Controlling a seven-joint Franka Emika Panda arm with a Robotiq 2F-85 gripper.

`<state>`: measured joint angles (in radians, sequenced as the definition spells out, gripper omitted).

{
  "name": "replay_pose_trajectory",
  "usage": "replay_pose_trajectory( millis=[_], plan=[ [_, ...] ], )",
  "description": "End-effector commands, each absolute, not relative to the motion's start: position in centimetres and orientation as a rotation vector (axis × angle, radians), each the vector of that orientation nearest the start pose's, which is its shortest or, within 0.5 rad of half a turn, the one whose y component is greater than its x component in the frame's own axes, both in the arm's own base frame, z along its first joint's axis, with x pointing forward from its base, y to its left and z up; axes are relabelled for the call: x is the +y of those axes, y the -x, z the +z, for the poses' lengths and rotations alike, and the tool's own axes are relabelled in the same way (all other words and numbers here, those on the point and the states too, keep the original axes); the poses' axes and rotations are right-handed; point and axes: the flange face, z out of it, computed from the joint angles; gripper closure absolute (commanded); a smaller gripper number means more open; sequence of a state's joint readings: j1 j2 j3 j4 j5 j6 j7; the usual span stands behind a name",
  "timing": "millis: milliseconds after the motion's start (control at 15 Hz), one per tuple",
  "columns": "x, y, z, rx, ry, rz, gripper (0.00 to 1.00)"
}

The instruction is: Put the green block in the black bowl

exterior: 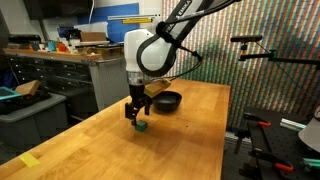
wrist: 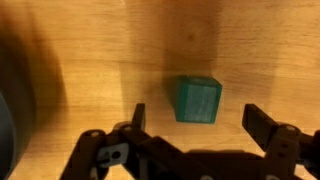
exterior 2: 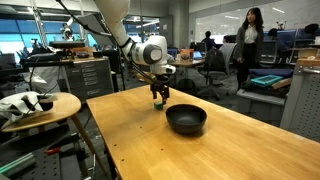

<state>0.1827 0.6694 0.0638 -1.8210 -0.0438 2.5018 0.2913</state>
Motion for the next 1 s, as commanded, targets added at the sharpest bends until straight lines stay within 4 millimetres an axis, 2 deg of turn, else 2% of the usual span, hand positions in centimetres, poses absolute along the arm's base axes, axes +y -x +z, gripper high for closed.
replay_pose_trajectory(
  millis=[0,67,133,200,400,667,933],
  plan=[
    [15.7,-64.2,16.4,0.067,3.106,-0.023,0.0],
    [15.7,-64.2,16.2,0.075,3.102,-0.015,0.0],
    [15.8,-64.3,16.1,0.08,3.098,-0.007,0.08],
    [15.9,-64.2,16.0,0.084,3.095,0.0,0.26],
    [16.1,-64.0,16.1,0.091,3.09,0.012,0.51],
    [16.2,-63.5,16.0,0.093,3.091,0.028,0.81],
    [16.2,-63.2,16.1,0.1,3.087,0.036,0.82]
  ],
)
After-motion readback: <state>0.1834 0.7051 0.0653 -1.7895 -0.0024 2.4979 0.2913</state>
